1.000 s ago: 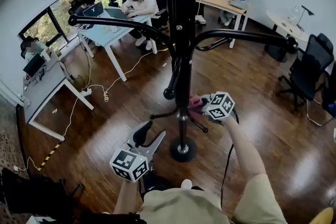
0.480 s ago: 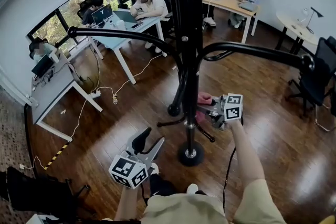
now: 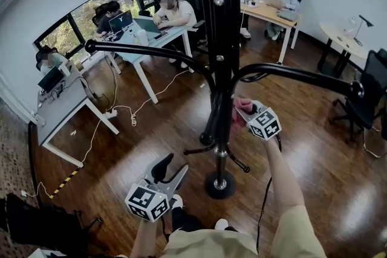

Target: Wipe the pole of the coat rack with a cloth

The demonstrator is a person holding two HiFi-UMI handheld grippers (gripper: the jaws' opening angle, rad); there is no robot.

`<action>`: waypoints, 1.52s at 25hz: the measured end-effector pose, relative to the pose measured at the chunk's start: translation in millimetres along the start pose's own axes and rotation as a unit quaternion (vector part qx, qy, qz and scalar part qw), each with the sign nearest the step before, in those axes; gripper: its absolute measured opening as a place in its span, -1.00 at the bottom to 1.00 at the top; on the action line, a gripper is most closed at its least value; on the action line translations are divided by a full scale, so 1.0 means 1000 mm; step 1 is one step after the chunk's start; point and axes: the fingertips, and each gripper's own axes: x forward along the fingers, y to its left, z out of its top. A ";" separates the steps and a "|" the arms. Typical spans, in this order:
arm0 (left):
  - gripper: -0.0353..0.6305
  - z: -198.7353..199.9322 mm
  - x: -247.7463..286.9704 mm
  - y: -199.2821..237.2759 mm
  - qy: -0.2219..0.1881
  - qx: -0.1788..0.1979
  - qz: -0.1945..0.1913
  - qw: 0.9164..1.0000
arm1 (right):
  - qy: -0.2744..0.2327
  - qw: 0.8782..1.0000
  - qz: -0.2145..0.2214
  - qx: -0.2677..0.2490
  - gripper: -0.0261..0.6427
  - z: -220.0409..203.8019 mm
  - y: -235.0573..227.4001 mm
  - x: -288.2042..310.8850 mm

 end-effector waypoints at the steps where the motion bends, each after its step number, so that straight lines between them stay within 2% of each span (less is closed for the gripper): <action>1: -0.25 0.001 0.001 -0.001 -0.001 0.000 -0.003 1.000 | 0.000 1.000 -0.020 0.004 -0.80 0.003 -0.010 -0.004; 5: -0.25 0.005 0.005 -0.006 -0.001 0.000 -0.015 1.000 | -0.094 0.994 -0.021 0.059 -0.79 0.052 -0.011 -0.049; 10: -0.25 0.011 0.005 -0.011 -0.002 -0.005 -0.035 0.999 | -0.210 0.972 -0.051 0.096 -0.79 0.126 0.017 -0.134; 12: -0.25 0.018 0.006 -0.012 -0.011 -0.004 -0.050 0.999 | -0.238 0.966 -0.061 0.081 -0.79 0.157 0.038 -0.165; 14: -0.25 0.027 0.009 -0.012 -0.022 0.004 -0.071 0.997 | -0.256 0.963 -0.070 0.044 -0.78 0.189 0.064 -0.190; 17: -0.25 0.040 0.014 -0.013 -0.028 0.021 -0.120 0.992 | -0.274 0.957 -0.098 -0.010 -0.78 0.235 0.106 -0.220; 23: -0.26 0.050 -0.006 -0.008 -0.028 0.028 -0.194 0.980 | -0.283 0.943 -0.163 -0.068 -0.78 0.319 0.164 -0.246; 27: -0.26 0.051 -0.023 0.008 -0.034 0.021 -0.229 0.973 | -0.253 0.942 -0.191 -0.114 -0.78 0.378 0.174 -0.224; 30: -0.27 0.050 -0.034 0.017 -0.038 0.019 -0.246 0.968 | -0.218 0.930 -0.240 -0.172 -0.78 0.420 0.173 -0.216; 32: -0.28 0.049 -0.040 0.027 -0.041 0.019 -0.256 0.966 | -0.171 0.919 -0.285 -0.210 -0.78 0.433 0.158 -0.208; 33: -0.28 0.049 -0.043 0.031 -0.041 0.020 -0.261 0.964 | -0.132 0.918 -0.302 -0.220 -0.78 0.431 0.147 -0.201; 35: -0.28 0.049 -0.048 0.037 -0.040 0.021 -0.268 0.962 | -0.048 0.928 -0.308 -0.205 -0.78 0.408 0.123 -0.186; 38: -0.30 0.054 -0.055 0.047 -0.052 0.021 -0.260 0.964 | 0.021 0.959 -0.255 -0.121 -0.78 0.367 0.109 -0.168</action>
